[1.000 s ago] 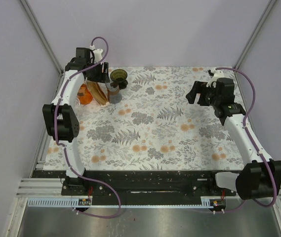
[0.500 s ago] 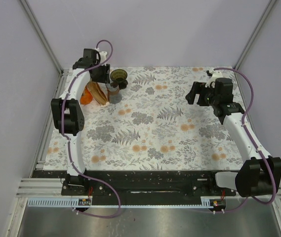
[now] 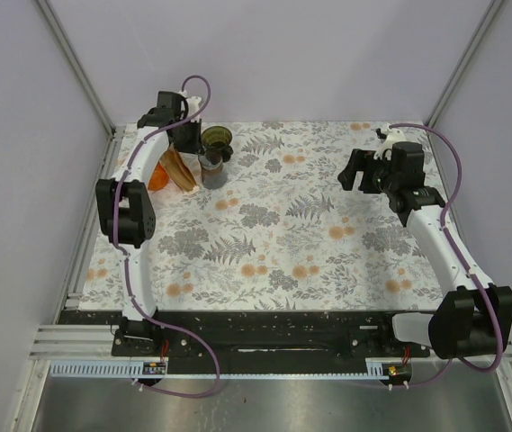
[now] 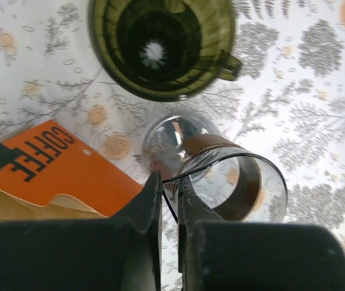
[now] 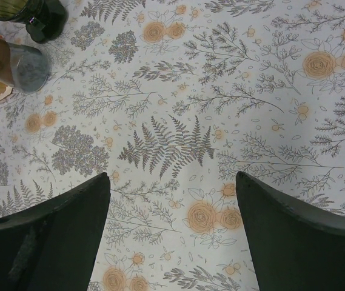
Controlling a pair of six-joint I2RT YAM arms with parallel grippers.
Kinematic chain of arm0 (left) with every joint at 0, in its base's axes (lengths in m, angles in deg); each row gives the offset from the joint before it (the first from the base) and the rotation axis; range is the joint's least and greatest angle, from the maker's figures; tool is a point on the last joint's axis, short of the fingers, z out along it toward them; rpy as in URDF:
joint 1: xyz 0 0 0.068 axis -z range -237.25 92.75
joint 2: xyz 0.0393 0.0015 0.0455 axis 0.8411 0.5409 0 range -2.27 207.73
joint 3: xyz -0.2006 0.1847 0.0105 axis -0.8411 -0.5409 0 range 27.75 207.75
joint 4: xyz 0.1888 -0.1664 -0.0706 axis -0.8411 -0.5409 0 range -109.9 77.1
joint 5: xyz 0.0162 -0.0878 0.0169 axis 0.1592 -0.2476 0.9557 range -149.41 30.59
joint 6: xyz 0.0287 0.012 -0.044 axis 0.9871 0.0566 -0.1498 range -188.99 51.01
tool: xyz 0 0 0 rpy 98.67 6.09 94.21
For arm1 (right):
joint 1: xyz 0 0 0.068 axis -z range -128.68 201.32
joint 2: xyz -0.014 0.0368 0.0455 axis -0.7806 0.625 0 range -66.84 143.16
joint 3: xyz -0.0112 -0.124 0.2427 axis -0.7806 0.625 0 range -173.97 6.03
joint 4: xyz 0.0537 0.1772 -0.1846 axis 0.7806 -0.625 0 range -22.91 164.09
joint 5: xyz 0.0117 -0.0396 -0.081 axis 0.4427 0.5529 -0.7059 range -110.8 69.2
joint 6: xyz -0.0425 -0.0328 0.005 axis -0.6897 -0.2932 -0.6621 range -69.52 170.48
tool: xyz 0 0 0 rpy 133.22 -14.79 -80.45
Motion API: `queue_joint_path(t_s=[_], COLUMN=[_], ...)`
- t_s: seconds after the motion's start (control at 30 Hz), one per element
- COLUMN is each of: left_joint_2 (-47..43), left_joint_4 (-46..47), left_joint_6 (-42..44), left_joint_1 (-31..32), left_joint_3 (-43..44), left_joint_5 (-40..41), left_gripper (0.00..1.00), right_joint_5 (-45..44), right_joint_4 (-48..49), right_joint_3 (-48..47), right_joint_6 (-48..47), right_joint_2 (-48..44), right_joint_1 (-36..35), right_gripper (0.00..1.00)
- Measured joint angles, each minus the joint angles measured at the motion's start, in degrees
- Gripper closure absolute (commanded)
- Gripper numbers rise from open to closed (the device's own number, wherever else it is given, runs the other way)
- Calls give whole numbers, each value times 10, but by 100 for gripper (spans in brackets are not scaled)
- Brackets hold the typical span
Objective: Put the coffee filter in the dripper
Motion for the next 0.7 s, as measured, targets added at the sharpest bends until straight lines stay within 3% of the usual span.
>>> queue_joint_path(t_s=[0.17, 0.3, 0.5, 0.7], left_joint_2=[-34, -50, -64, -59], left_joint_4=[-9, -33, -108, -198], left_joint_6=[8, 84, 246, 345], left_joint_1=[3, 24, 118, 193], left_joint_3=[-30, -40, -40, -15], left_joint_5=[-63, -106, -134, -162], left_gripper=[100, 100, 100, 100], right_joint_5=[0, 4, 15, 25], right_joint_4=[0, 0, -2, -3], right_joint_3=[0, 0, 0, 0], right_joint_6=[0, 0, 2, 2], right_joint_2=[0, 0, 0, -2], right_joint_1=[0, 0, 0, -2], right_gripper=[8, 8, 8, 8])
